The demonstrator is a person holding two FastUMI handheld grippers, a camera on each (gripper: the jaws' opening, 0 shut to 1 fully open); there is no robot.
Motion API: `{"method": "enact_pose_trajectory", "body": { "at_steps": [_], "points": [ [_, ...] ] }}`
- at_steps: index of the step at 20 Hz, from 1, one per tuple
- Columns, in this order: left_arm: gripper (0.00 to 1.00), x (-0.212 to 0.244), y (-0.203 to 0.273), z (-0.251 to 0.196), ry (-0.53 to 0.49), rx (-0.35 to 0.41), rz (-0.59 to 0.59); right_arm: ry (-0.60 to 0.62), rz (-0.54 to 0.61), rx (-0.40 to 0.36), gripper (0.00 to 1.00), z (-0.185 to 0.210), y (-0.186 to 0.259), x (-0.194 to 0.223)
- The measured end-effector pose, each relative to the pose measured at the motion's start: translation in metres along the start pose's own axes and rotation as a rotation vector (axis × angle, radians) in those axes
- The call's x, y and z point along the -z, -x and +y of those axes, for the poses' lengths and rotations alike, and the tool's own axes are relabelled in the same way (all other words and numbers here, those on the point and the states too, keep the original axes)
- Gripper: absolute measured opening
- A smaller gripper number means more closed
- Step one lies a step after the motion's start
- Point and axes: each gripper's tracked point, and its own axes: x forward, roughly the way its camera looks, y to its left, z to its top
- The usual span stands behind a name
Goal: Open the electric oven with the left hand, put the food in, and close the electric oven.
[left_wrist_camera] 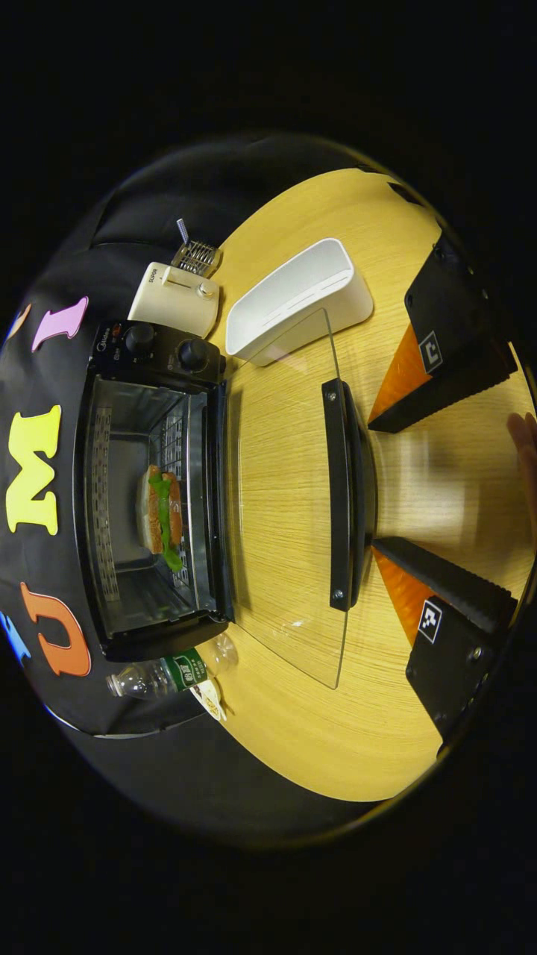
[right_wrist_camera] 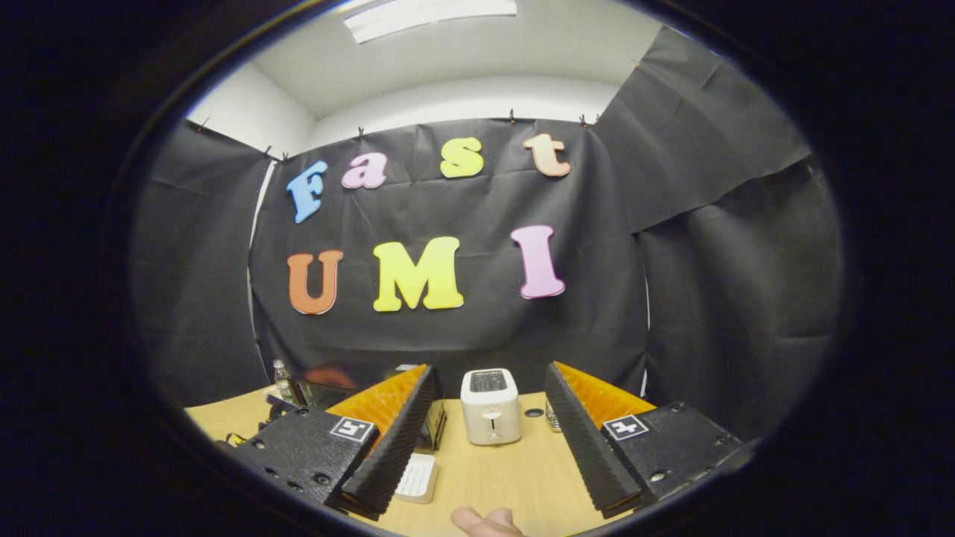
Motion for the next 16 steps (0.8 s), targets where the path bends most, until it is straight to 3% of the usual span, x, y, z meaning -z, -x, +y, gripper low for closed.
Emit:
{"method": "enact_pose_trajectory", "body": {
  "at_steps": [16],
  "points": [
    [0.94,-0.019,0.015,-0.001,0.024,-0.005,-0.038,-0.026,0.025,0.018,0.96,-0.005,-0.001,0.012]
  ]
}}
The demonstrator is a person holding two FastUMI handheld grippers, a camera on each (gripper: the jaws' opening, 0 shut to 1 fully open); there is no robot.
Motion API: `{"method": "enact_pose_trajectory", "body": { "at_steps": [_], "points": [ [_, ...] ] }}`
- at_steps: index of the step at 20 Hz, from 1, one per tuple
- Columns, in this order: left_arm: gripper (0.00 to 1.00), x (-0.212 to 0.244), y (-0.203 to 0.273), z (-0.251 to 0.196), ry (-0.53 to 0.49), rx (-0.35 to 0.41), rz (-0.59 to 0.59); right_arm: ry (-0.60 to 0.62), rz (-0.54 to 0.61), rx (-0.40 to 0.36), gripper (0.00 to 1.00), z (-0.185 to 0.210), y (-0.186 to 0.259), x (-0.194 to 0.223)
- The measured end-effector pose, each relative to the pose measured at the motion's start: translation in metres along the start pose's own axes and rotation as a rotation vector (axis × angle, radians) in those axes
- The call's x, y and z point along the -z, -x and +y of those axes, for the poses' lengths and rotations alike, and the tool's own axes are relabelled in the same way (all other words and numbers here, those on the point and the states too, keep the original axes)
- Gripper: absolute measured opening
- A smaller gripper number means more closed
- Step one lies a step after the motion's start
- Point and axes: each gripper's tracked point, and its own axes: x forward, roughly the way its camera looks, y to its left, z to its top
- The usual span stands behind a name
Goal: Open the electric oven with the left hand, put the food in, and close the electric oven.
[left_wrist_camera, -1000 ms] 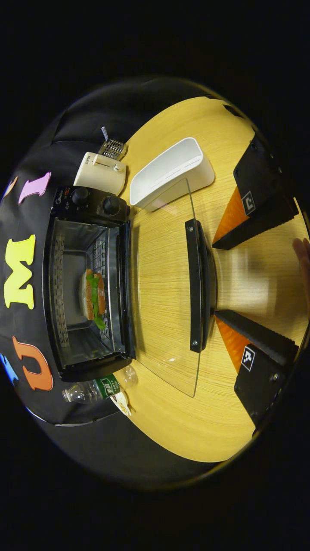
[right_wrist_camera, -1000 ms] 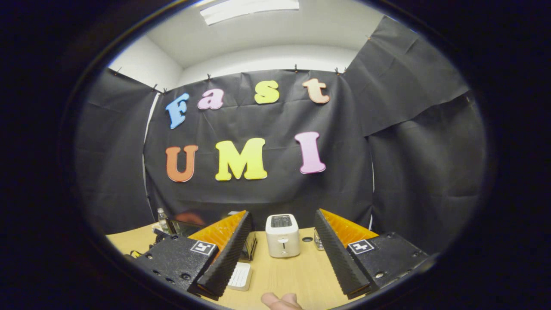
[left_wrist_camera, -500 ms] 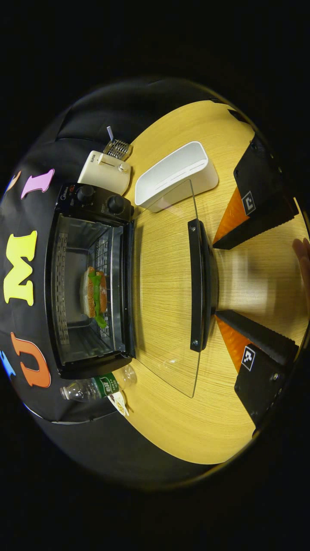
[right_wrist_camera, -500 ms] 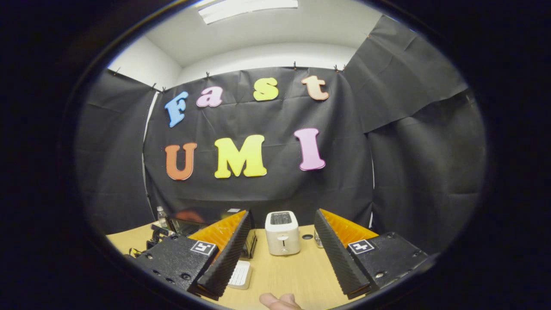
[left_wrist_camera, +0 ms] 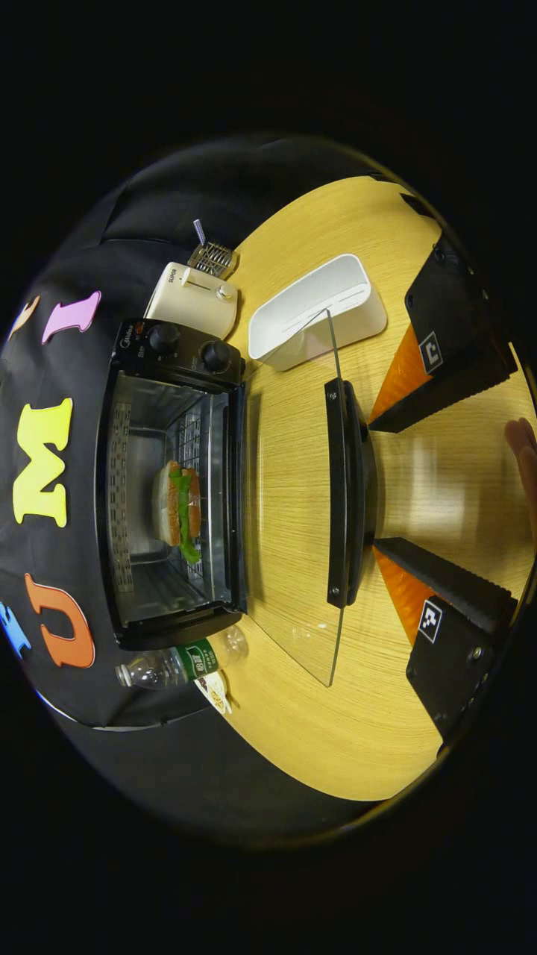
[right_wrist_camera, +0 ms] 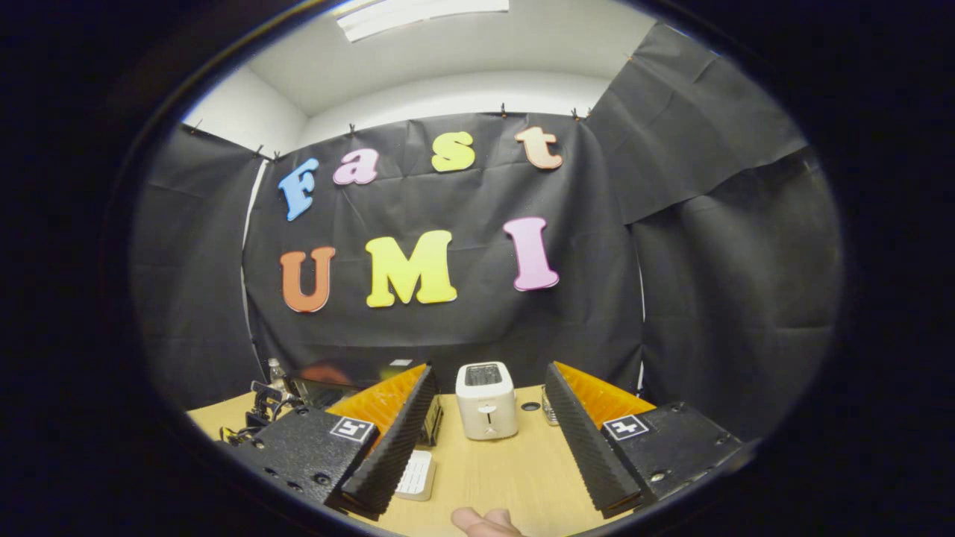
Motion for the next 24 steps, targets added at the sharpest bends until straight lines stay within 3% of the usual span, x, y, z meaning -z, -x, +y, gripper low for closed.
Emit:
{"method": "enact_pose_trajectory", "body": {
  "at_steps": [13,24],
  "points": [
    [0.94,-0.027,0.007,0.003,-0.038,0.003,-0.092,-0.032,-0.017,0.03,0.96,-0.007,0.008,-0.001],
    [0.96,-0.098,0.004,0.01,0.009,0.034,-0.199,-0.03,-0.007,0.04,0.96,0.0,0.024,0.0]
  ]
}}
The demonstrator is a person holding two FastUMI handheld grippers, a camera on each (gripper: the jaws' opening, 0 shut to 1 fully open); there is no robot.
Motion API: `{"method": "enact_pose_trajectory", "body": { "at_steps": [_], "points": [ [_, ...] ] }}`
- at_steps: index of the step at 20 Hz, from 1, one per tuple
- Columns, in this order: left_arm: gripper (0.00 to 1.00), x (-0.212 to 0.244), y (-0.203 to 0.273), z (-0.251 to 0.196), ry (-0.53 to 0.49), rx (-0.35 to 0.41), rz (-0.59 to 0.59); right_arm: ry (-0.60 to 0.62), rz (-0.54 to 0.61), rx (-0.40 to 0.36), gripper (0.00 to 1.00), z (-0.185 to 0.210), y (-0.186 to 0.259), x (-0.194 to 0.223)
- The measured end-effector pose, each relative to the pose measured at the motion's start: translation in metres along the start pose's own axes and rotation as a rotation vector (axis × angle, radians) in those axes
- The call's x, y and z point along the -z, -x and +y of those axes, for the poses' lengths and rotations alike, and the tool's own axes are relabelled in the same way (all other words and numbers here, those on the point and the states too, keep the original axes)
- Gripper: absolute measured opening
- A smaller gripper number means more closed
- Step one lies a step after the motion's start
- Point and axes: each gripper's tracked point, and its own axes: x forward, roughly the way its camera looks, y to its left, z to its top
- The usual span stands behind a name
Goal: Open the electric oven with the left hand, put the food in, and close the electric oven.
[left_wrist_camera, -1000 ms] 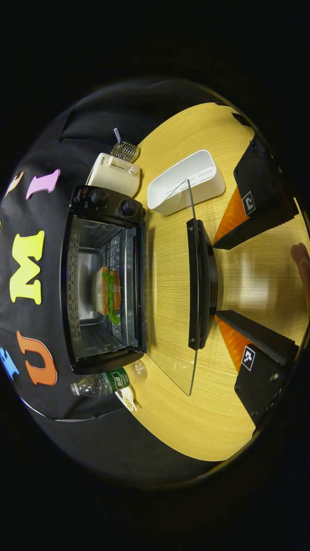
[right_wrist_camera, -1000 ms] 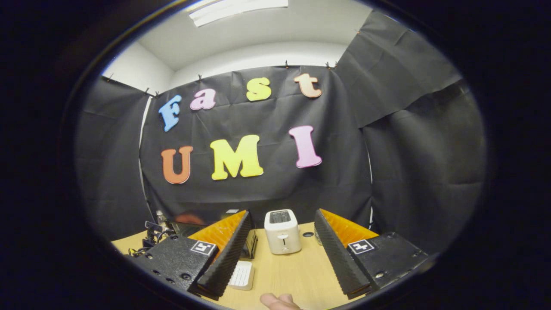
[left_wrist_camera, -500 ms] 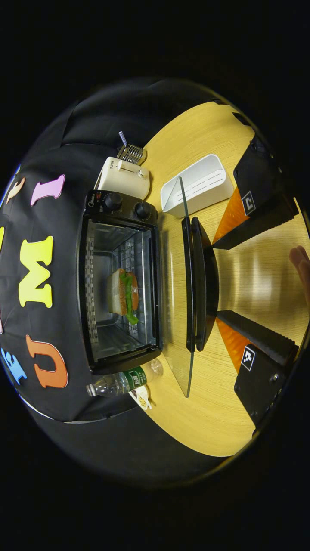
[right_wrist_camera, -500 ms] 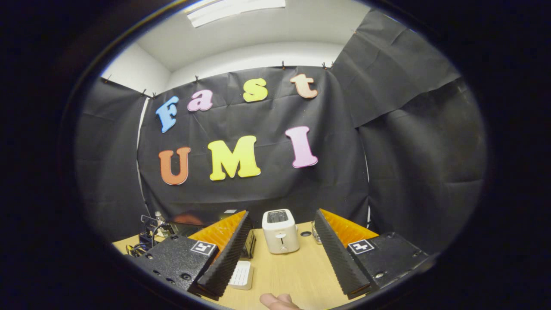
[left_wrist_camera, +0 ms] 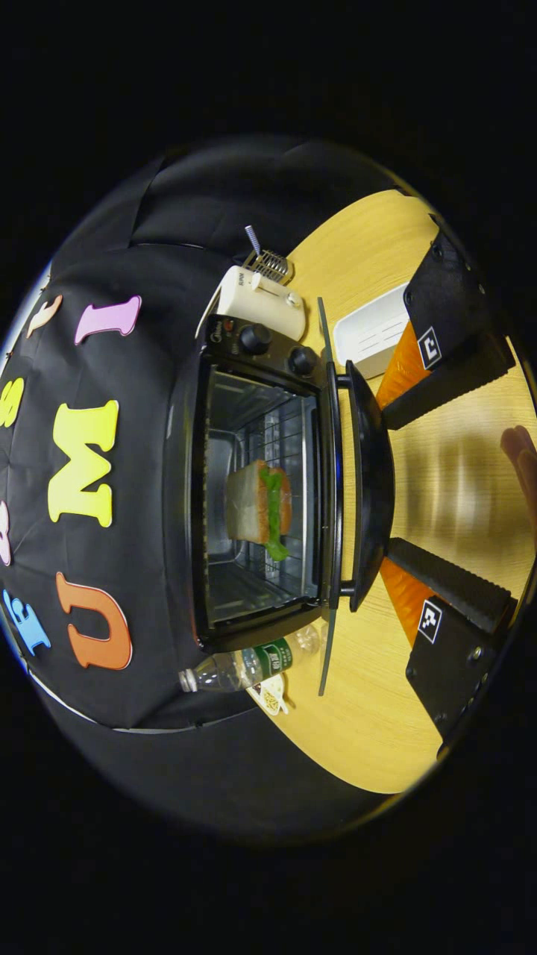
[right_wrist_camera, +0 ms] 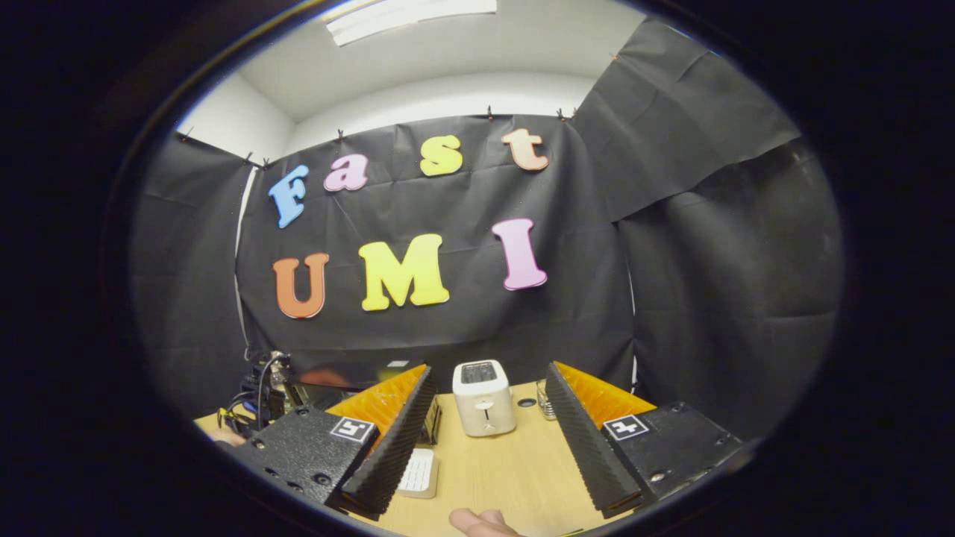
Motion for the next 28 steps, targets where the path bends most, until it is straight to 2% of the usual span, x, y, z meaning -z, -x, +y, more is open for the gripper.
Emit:
{"method": "enact_pose_trajectory", "body": {
  "at_steps": [5,8,12,18,22,24,28],
  "points": [
    [0.96,-0.047,-0.013,0.013,0.039,-0.031,-0.099,-0.007,-0.001,0.002,0.96,0.003,0.013,0.003],
    [0.93,-0.07,0.008,0.014,0.05,-0.043,-0.182,-0.035,0.013,0.005,0.97,0.003,0.025,0.008],
    [0.92,-0.089,0.055,0.01,0.049,-0.028,-0.288,-0.022,0.007,0.011,0.96,-0.002,0.045,0.008],
    [0.92,-0.101,0.134,0.003,0.017,-0.046,-0.412,0.007,-0.042,-0.005,0.96,0.002,0.08,-0.01],
    [0.92,-0.114,0.198,0.005,-0.007,-0.097,-0.513,0.03,-0.077,-0.015,0.96,0.008,0.1,-0.029],
    [0.91,-0.118,0.236,0.002,-0.002,-0.099,-0.571,0.038,-0.106,-0.025,0.96,0.011,0.115,-0.043],
    [0.91,-0.107,0.297,-0.003,0.018,-0.088,-0.604,0.067,-0.157,-0.052,0.96,0.025,0.145,-0.061]
  ]
}}
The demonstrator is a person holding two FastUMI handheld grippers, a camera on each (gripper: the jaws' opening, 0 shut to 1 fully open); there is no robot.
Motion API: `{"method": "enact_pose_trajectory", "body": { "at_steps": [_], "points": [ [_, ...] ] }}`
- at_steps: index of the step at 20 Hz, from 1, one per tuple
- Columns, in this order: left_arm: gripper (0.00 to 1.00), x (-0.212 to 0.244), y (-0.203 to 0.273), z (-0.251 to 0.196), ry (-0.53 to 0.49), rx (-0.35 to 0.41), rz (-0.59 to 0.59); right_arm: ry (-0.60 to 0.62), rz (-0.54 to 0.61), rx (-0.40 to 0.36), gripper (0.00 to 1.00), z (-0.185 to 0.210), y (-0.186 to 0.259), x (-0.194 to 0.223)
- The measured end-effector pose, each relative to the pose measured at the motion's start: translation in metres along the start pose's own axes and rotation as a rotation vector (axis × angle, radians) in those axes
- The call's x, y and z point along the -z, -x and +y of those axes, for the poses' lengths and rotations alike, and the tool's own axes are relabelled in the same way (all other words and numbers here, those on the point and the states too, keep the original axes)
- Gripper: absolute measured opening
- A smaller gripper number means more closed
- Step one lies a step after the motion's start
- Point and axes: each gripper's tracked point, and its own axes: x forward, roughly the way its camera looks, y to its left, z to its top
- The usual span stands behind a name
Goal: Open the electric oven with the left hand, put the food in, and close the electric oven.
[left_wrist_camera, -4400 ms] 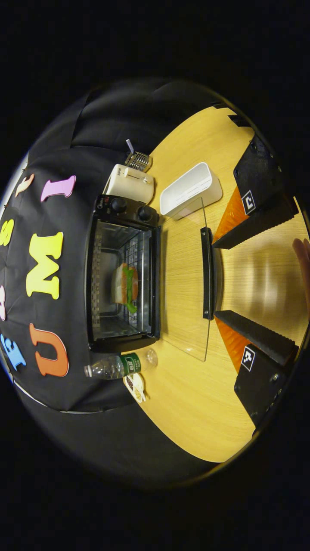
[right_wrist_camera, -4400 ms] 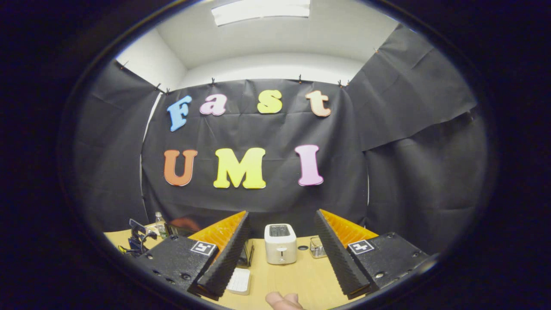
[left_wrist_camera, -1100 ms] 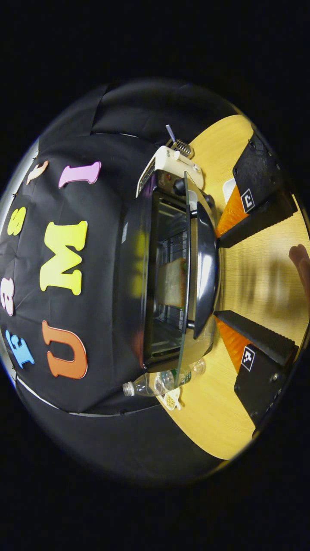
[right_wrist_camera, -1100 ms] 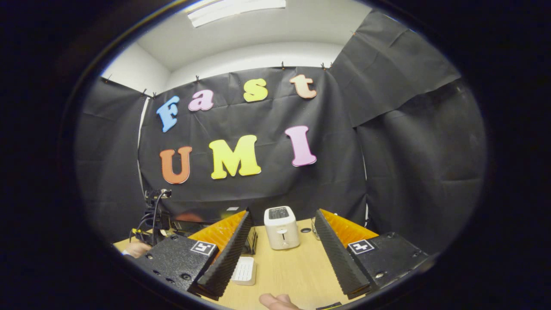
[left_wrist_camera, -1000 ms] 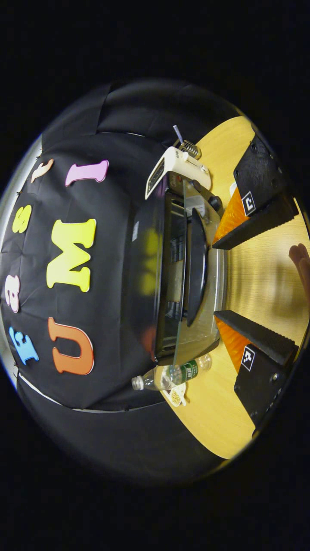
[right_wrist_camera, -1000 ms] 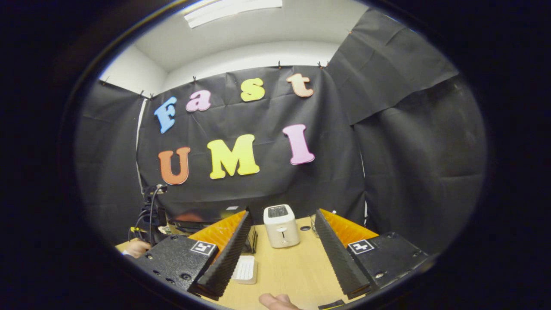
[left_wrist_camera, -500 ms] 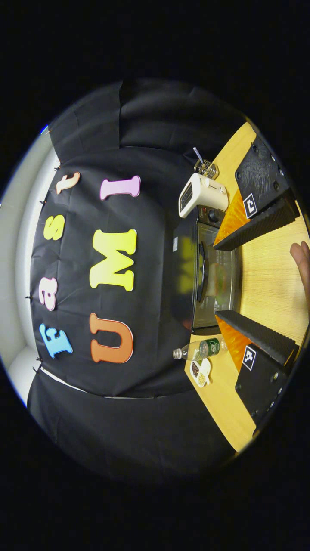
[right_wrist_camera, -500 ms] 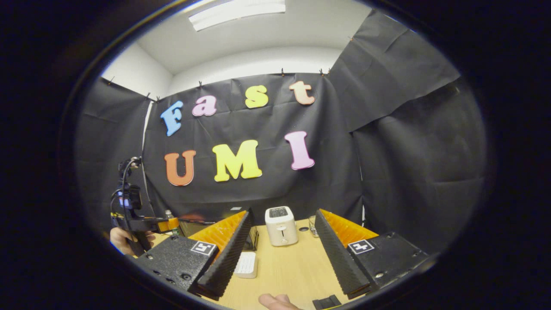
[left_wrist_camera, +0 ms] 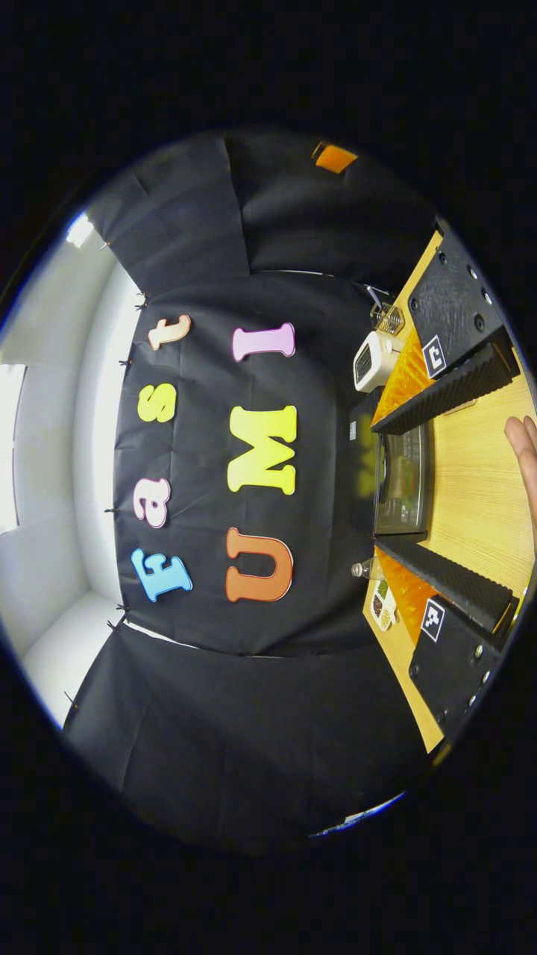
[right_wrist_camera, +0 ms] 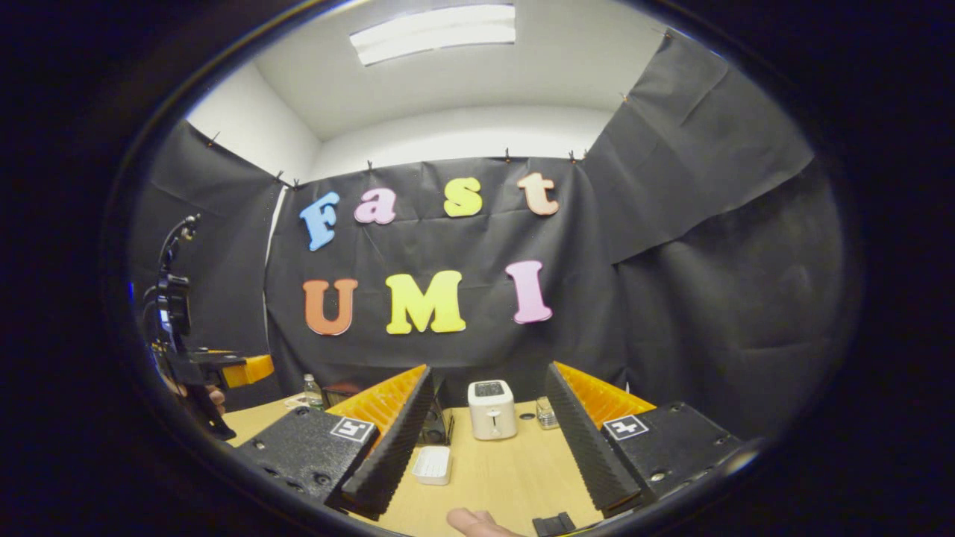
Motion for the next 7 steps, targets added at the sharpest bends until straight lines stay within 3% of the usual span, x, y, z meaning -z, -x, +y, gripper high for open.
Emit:
{"method": "enact_pose_trajectory", "body": {
  "at_steps": [7],
  "points": [
    [0.91,-0.01,0.078,0.007,-0.045,-0.026,-0.045,0.088,0.023,-0.045,0.96,0.028,0.022,0.004]
  ]
}}
